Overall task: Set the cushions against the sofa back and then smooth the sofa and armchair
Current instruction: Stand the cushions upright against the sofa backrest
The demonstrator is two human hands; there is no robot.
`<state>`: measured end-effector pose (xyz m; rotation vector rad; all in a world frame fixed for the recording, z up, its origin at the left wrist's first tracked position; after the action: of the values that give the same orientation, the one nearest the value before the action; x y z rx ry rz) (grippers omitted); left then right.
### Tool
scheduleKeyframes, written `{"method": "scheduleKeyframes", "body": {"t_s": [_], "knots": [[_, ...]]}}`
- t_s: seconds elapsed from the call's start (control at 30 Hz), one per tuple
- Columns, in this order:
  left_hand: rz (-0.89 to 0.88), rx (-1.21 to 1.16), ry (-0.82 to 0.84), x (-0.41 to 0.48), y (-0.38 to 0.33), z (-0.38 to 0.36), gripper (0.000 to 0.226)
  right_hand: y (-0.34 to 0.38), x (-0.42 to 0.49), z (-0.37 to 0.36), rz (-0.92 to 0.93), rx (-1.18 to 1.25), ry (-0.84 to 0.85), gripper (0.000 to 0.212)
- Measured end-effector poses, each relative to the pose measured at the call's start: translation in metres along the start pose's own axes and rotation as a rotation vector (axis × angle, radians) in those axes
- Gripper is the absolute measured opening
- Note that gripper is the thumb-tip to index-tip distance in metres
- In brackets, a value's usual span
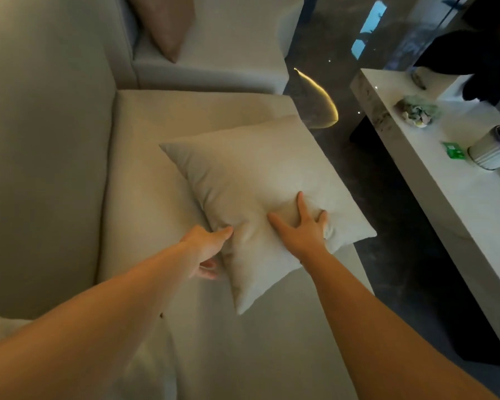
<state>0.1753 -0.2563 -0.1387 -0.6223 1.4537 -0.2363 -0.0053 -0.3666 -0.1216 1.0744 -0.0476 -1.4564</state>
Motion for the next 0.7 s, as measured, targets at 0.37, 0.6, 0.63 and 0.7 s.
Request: {"method": "scheduleKeyframes", "body": {"t_s": [0.37, 0.6, 0.63, 0.7], "knots": [[-0.342, 0.153, -0.189, -0.039, -0.049, 0.008, 0.035, 0.025, -0.015, 0.02, -0.074, 0.3, 0.066, 0.096], [-0.574, 0.647, -0.611, -0.155, -0.125, 0.125, 0.036, 0.153, -0.066, -0.04, -0.16, 0.669, 0.322, 0.065], [-0.573, 0.667, -0.668, -0.173, -0.127, 0.148, 0.035, 0.173, -0.077, -0.06, -0.162, 0.692, 0.381, 0.057], [-0.516, 0.705, -0.708, -0.2, -0.126, 0.191, 0.036, 0.209, -0.103, -0.101, -0.164, 0.721, 0.481, 0.053]]}}
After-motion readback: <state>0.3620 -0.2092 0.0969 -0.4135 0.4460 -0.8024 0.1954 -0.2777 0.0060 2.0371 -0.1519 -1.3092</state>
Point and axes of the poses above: each hand's wrist, its own x-axis towards the middle knuckle, its own z-axis out of the back of the hand, y = z × x, the point moved 3 cm from there along x, towards the middle knuckle, and after that the axes turned 10 degrees about y, right-handed, at the moved point
